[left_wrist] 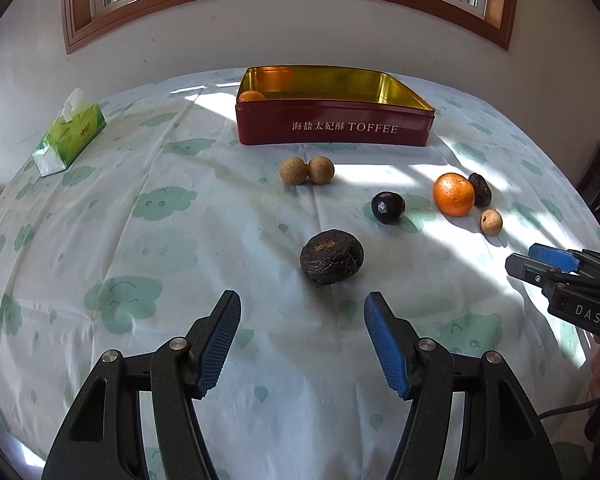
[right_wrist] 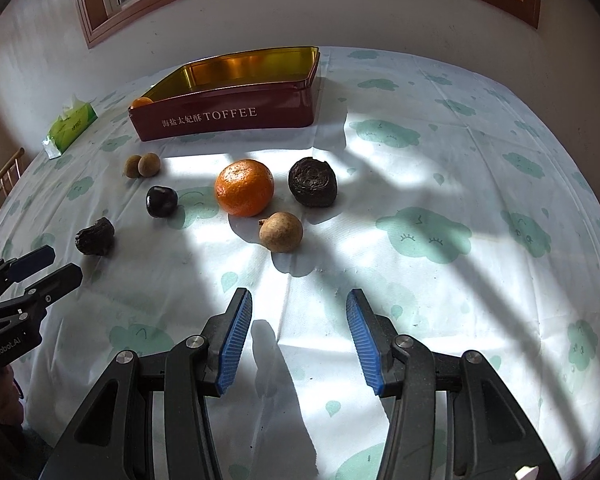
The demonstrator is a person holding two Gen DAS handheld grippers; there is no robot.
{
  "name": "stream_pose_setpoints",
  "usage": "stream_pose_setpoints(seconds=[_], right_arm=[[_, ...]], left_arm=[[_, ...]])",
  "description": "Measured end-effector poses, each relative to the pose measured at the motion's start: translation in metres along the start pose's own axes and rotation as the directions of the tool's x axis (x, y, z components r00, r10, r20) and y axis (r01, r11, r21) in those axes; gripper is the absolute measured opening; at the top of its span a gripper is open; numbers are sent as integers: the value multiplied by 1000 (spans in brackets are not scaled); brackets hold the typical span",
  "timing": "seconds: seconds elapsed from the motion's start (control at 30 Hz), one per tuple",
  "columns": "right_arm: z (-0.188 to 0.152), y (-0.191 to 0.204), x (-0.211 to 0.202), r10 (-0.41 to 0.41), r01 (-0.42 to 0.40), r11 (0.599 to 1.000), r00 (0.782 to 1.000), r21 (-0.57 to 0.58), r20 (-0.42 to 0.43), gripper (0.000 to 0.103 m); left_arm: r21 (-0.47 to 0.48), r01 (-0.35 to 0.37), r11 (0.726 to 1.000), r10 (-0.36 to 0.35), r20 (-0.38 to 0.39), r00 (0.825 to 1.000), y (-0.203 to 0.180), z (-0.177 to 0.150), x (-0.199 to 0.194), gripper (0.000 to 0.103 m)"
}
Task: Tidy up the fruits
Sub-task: 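Withdraw both tools from the tin back toward the remaining fruits, then close the right tool on the brown kiwi while the left tool grasps the purple onion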
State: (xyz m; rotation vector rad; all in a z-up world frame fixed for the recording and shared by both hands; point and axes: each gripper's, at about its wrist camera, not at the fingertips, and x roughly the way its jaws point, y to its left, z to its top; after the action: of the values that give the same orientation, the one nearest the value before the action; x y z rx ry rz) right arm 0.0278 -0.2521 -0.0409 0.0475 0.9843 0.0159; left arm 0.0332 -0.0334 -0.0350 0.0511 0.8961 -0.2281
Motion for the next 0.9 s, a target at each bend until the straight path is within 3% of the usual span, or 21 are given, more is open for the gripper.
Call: stream_pose_setpoints(seconds=[0.47,0.7,0.9], right_arm=[[24,6,23,-12,12,999,1000,-37,13,39],[31,13,30,-24,26,997,999,-67,32,24],[28,14,29,-20,23,998,999,-64,40,24]], left_arm=[[-2,-1,1000,1,-18,1000,-2,5,19,65],[-6,-2,1000,2,-28,1000,-1,8,26,65],[-6,0,1000,0,-26,1000,-4,13,30,65]])
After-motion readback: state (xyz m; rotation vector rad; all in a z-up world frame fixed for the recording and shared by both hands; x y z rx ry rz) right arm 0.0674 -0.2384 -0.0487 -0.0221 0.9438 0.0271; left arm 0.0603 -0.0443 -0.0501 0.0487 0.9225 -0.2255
